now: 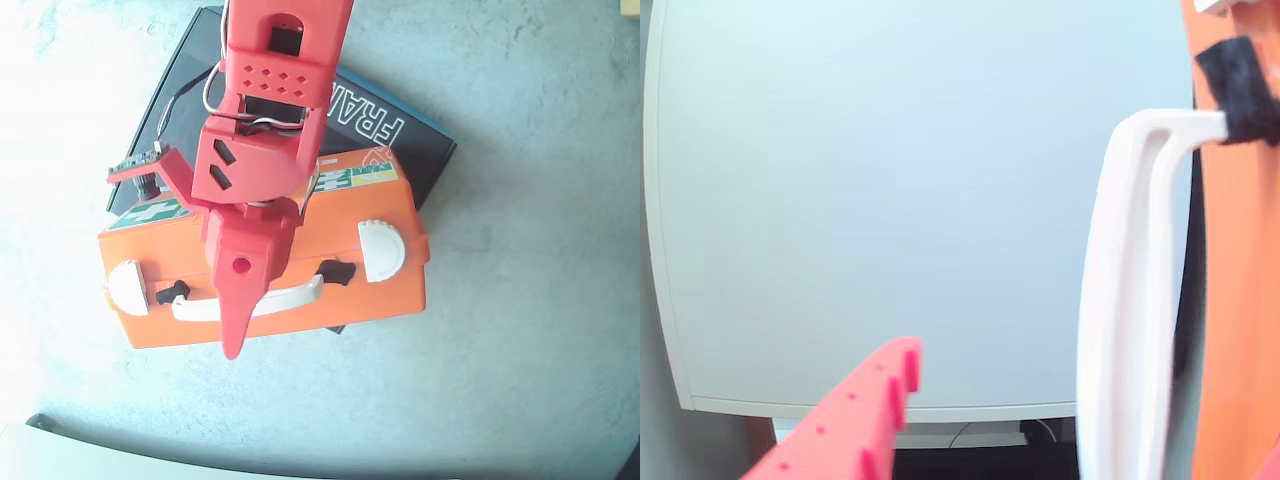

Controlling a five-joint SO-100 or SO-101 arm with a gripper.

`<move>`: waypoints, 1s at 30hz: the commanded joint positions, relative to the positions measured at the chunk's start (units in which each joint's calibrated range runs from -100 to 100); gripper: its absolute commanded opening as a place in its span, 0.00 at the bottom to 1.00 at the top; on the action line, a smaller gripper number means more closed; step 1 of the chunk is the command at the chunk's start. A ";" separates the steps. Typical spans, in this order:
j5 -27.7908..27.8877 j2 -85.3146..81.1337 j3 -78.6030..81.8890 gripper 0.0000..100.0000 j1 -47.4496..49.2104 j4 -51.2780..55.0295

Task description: Grab the white handle of the orange box

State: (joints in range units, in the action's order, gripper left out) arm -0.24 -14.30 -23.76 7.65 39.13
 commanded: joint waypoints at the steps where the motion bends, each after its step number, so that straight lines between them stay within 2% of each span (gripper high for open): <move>1: -0.10 5.23 -0.56 0.47 0.14 -0.81; 6: -0.16 6.83 -0.03 0.47 -1.02 -7.15; 11: -0.16 8.18 -0.83 0.44 -4.66 -9.02; 16: -0.16 9.79 -0.03 0.35 -8.07 -12.32; 20: -0.21 11.14 0.24 0.26 -10.71 -20.86; 21: -0.21 11.14 0.94 0.22 -11.02 -23.06; 24: -0.21 10.54 4.58 0.01 -11.09 -31.86; 26: -0.21 10.38 5.91 0.03 -11.25 -34.99; 30: -1.46 10.21 9.63 0.01 -11.09 -34.82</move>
State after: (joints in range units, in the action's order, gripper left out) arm 0.24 -6.57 -21.24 -2.41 4.67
